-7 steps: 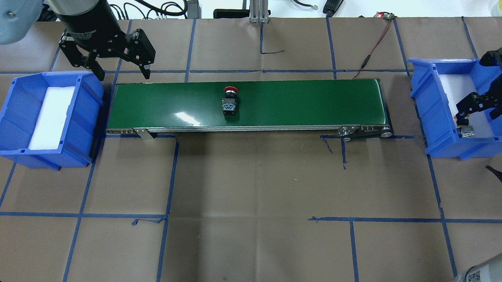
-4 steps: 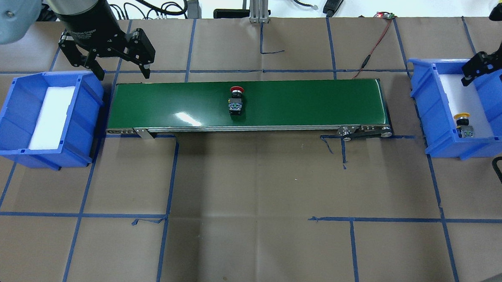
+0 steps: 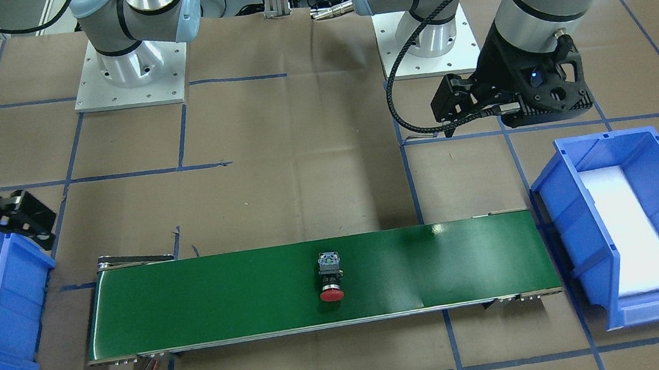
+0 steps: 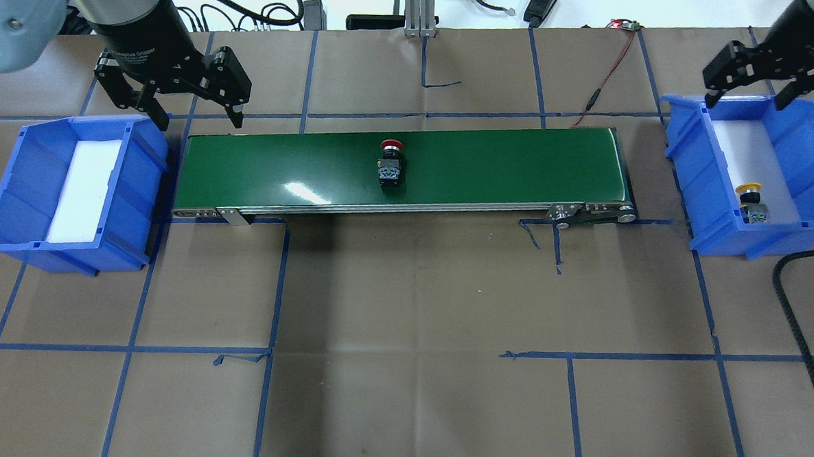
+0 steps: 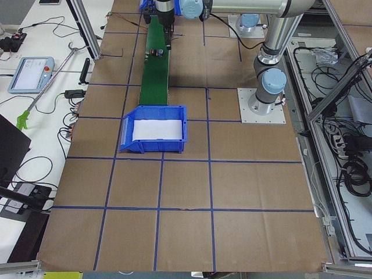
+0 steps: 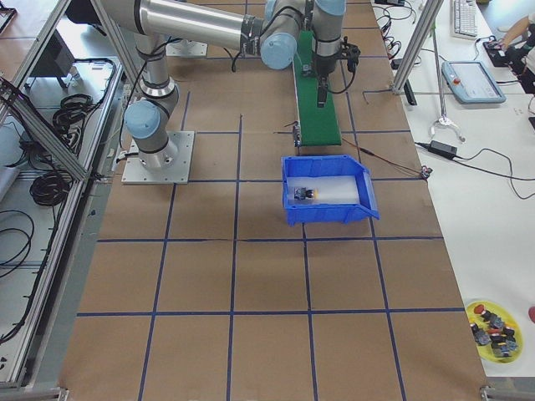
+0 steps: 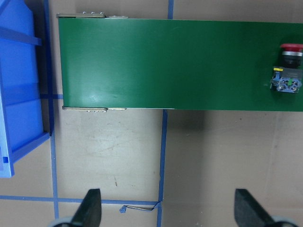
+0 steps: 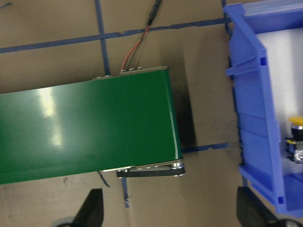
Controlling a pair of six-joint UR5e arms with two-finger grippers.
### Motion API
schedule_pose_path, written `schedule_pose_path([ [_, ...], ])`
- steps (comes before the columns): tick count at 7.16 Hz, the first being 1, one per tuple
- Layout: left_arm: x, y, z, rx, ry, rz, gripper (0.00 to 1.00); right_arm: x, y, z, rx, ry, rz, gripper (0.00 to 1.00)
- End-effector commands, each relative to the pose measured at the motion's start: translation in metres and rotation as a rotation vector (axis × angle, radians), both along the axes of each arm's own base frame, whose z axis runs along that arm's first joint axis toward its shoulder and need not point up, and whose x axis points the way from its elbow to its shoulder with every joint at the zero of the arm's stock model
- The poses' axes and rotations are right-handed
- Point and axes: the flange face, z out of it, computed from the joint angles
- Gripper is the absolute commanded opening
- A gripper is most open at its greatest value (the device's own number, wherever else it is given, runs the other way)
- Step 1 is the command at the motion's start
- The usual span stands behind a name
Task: Transport two buttons from left to right
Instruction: 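Move the right gripper back over the conveyor toward the red button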
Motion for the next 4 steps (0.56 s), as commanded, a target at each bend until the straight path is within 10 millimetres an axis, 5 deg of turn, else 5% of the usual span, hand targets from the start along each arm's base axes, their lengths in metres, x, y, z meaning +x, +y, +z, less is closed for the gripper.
schedule_pose_path([
  [1,0.0,0.0,-0.001,0.001,0.002,-0.001,1.0,0.067,0.011,-0.018,0.027,-0.016,0.01,0.99],
  [2,0.0,0.001,0.0,0.0,0.002,-0.001,1.0,0.068,0.013,-0.036,0.05,-0.018,0.011,0.99],
  [4,0.0,0.0,-0.001,0.001,0.002,-0.001,1.0,0.068,0.011,-0.039,0.032,-0.018,0.014,0.99],
])
